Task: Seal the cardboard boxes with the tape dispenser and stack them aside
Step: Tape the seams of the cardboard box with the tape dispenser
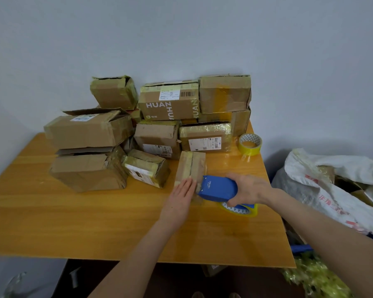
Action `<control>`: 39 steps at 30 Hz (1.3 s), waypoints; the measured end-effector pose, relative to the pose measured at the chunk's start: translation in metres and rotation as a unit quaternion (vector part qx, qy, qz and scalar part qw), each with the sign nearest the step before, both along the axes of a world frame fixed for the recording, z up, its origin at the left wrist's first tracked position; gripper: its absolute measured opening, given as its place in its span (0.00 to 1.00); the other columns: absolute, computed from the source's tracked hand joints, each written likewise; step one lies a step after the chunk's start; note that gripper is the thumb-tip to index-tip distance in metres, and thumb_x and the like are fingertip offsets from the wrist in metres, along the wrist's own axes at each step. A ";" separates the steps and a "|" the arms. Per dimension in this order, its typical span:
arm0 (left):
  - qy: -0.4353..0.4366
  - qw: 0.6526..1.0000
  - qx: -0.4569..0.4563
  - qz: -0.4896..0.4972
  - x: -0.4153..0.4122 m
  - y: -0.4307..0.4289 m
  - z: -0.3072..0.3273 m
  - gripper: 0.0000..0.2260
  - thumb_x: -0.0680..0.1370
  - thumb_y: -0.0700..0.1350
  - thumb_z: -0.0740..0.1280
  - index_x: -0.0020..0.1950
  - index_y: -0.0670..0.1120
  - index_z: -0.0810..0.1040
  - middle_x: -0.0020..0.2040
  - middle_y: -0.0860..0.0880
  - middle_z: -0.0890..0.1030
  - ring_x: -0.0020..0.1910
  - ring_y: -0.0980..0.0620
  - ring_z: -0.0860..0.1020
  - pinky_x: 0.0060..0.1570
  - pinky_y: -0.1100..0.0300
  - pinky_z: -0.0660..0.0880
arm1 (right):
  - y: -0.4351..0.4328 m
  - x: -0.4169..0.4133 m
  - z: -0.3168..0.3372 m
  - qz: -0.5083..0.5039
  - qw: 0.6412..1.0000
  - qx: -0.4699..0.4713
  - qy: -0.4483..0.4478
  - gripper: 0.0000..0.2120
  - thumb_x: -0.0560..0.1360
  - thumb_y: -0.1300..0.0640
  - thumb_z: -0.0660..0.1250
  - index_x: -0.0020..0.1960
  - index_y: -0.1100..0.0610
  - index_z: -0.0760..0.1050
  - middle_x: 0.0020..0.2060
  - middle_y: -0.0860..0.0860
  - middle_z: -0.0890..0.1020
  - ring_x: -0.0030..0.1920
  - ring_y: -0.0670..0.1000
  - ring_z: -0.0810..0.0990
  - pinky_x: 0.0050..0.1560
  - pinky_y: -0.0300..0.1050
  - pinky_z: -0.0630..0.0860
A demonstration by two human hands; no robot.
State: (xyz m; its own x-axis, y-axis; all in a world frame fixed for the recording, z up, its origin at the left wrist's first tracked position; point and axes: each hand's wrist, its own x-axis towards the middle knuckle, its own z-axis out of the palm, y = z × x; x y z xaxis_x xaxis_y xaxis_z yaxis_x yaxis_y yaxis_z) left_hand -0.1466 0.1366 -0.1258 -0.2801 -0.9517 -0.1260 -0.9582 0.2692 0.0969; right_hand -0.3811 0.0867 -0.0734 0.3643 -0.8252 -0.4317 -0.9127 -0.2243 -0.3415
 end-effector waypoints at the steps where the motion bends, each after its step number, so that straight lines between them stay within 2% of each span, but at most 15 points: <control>1: -0.001 1.000 -0.002 -0.003 0.001 0.000 -0.001 0.37 0.78 0.33 0.58 0.77 0.50 0.38 0.79 0.49 0.39 0.77 0.53 0.38 0.76 0.55 0.40 | 0.000 -0.002 0.000 0.002 1.000 0.003 -0.006 0.32 0.64 0.41 0.74 0.64 0.46 0.65 0.51 0.47 0.77 0.50 0.51 0.77 0.49 0.51 0.79; 8: -0.016 1.000 -0.009 -0.024 0.004 -0.002 -0.003 0.38 0.78 0.32 0.58 0.75 0.51 0.34 0.78 0.49 0.38 0.77 0.54 0.38 0.73 0.58 0.37 | 0.002 -0.023 0.000 -0.011 0.998 0.030 -0.053 0.34 0.65 0.44 0.75 0.67 0.44 0.64 0.53 0.45 0.77 0.52 0.51 0.77 0.53 0.53 0.78; 14: -0.014 1.000 -0.008 -0.019 0.006 -0.004 -0.001 0.38 0.78 0.34 0.60 0.77 0.51 0.37 0.79 0.50 0.40 0.77 0.54 0.40 0.71 0.58 0.37 | 0.002 -0.030 -0.004 0.003 0.998 0.031 -0.061 0.34 0.65 0.44 0.74 0.67 0.43 0.63 0.54 0.45 0.76 0.53 0.51 0.77 0.53 0.54 0.78; 19: -0.004 1.000 -0.004 -0.019 0.006 -0.005 0.004 0.37 0.79 0.33 0.59 0.78 0.51 0.40 0.79 0.50 0.41 0.77 0.54 0.41 0.75 0.57 0.39 | 0.000 -0.051 -0.003 -0.004 0.999 0.036 0.006 0.34 0.64 0.42 0.73 0.67 0.42 0.64 0.53 0.43 0.77 0.53 0.50 0.77 0.54 0.54 0.78; 22: 0.009 1.000 0.005 -0.016 0.004 -0.005 0.005 0.36 0.78 0.32 0.57 0.78 0.52 0.40 0.79 0.51 0.40 0.77 0.54 0.40 0.76 0.55 0.42 | 0.000 -0.037 -0.006 0.006 0.999 0.027 0.047 0.32 0.65 0.40 0.71 0.66 0.42 0.64 0.49 0.42 0.77 0.50 0.50 0.76 0.48 0.48 0.77; 26: 0.024 1.000 -0.003 -0.009 0.006 -0.004 0.005 0.36 0.79 0.33 0.57 0.77 0.53 0.39 0.79 0.52 0.40 0.77 0.56 0.39 0.76 0.57 0.39 | -0.002 -0.008 -0.015 0.022 0.997 0.016 0.074 0.30 0.65 0.40 0.70 0.64 0.44 0.66 0.45 0.43 0.74 0.47 0.51 0.74 0.39 0.45 0.68; 33: 0.029 0.999 -0.015 -0.007 0.004 -0.004 0.000 0.37 0.79 0.35 0.59 0.75 0.55 0.37 0.79 0.52 0.40 0.77 0.56 0.39 0.74 0.59 0.36 | -0.020 0.007 -0.012 0.045 0.992 0.031 0.110 0.30 0.64 0.40 0.71 0.63 0.45 0.67 0.50 0.46 0.77 0.49 0.51 0.74 0.48 0.49 0.75; 36: 0.024 1.000 -0.013 -0.014 0.003 -0.004 0.000 0.37 0.79 0.35 0.59 0.74 0.54 0.35 0.79 0.52 0.40 0.77 0.55 0.39 0.75 0.58 0.37 | -0.022 0.009 -0.009 0.037 0.991 0.053 0.117 0.29 0.63 0.39 0.71 0.62 0.45 0.68 0.49 0.46 0.77 0.49 0.52 0.75 0.48 0.49 0.76; 39: 0.014 1.000 -0.008 -0.022 0.007 -0.005 0.002 0.37 0.79 0.34 0.58 0.76 0.53 0.36 0.79 0.52 0.40 0.77 0.54 0.40 0.76 0.57 0.39 | -0.023 0.016 -0.005 0.005 0.988 0.069 0.138 0.27 0.62 0.39 0.71 0.57 0.48 0.72 0.45 0.46 0.78 0.46 0.51 0.77 0.42 0.46 0.74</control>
